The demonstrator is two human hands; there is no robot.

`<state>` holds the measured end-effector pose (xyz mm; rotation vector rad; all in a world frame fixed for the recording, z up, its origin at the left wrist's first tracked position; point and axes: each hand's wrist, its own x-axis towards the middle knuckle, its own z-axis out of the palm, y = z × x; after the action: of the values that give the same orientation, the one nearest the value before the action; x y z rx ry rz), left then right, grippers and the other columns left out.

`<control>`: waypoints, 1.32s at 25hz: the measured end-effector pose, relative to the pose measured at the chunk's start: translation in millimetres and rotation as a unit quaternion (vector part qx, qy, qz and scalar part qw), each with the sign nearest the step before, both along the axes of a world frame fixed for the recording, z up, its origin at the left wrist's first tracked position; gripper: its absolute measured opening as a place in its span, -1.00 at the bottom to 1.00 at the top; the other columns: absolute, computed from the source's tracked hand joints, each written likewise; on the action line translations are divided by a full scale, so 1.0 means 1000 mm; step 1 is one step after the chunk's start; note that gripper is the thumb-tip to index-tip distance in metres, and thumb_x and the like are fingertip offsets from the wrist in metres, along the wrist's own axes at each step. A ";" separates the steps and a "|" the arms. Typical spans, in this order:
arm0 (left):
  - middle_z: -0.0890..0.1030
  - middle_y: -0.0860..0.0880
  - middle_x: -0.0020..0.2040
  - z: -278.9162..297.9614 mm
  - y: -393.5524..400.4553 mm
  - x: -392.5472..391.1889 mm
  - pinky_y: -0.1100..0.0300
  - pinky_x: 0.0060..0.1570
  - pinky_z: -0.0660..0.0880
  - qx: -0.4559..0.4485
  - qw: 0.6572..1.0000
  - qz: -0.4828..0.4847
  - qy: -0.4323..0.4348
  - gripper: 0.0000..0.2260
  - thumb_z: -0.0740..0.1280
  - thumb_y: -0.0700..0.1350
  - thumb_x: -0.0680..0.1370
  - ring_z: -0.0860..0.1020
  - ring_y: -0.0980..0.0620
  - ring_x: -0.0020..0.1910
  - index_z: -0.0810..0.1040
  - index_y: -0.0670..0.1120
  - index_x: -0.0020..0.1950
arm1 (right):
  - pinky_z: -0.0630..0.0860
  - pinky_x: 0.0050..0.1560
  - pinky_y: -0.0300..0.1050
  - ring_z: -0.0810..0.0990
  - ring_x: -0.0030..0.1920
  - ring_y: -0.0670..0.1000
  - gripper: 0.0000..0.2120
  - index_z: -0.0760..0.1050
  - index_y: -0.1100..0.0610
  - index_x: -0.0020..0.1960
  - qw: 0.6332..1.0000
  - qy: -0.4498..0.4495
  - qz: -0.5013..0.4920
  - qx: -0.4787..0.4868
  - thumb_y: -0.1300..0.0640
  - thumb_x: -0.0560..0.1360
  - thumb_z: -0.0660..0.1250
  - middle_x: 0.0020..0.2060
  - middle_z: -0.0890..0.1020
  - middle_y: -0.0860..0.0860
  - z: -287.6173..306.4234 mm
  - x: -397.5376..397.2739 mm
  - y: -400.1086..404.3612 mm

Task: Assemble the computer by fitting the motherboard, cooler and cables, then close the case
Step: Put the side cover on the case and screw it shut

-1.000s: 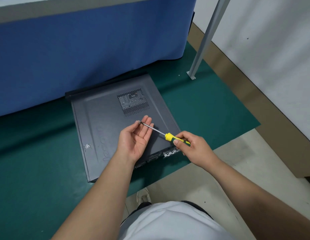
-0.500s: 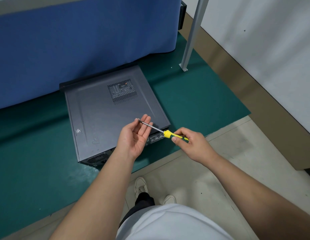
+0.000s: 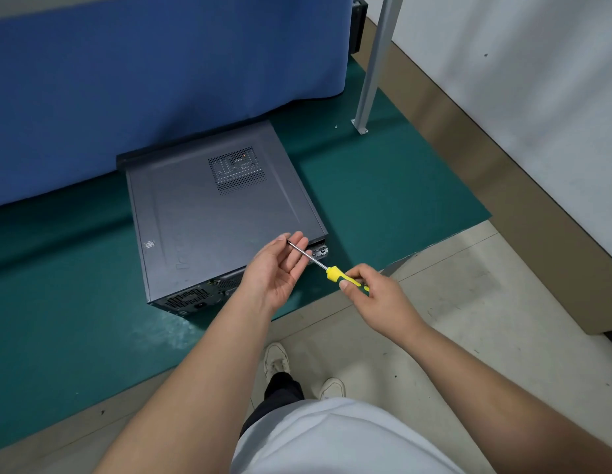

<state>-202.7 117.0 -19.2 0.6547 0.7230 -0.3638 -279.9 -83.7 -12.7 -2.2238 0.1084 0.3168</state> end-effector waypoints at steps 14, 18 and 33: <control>0.75 -0.16 0.01 -0.026 -0.048 0.002 0.09 -0.21 0.68 0.078 0.990 -0.106 0.055 -0.86 0.35 -0.17 0.66 0.75 -0.06 -0.05 0.63 -0.22 0.14 | 0.37 -0.42 -0.17 0.51 -0.31 -0.01 -0.85 0.53 0.15 0.13 0.897 0.213 -0.209 0.325 0.08 0.64 0.34 -0.23 0.59 0.06 -0.027 -0.033 0.001; 0.75 -0.16 0.00 -0.026 -0.049 0.007 0.10 -0.21 0.68 0.086 0.989 -0.105 0.059 -0.86 0.35 -0.17 0.66 0.75 -0.06 -0.06 0.63 -0.22 0.13 | 0.40 -0.40 -0.16 0.52 -0.29 -0.01 -0.85 0.54 0.13 0.14 0.891 0.215 -0.222 0.334 0.07 0.64 0.35 -0.22 0.60 0.05 -0.030 -0.031 0.001; 0.75 -0.14 0.03 -0.025 -0.048 0.005 0.07 -0.06 0.69 0.113 0.986 -0.123 0.028 -0.82 0.35 -0.19 0.66 0.74 -0.05 0.01 0.59 -0.21 0.24 | 0.34 -0.49 -0.23 0.50 -0.37 -0.02 -0.84 0.58 0.16 0.09 0.835 0.252 -0.274 0.406 0.07 0.63 0.34 -0.25 0.60 0.09 -0.034 -0.024 0.008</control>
<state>-197.6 69.2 -44.4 0.9553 0.7458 -0.5332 -303.6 -75.4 -46.6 -1.1496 0.7394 0.5038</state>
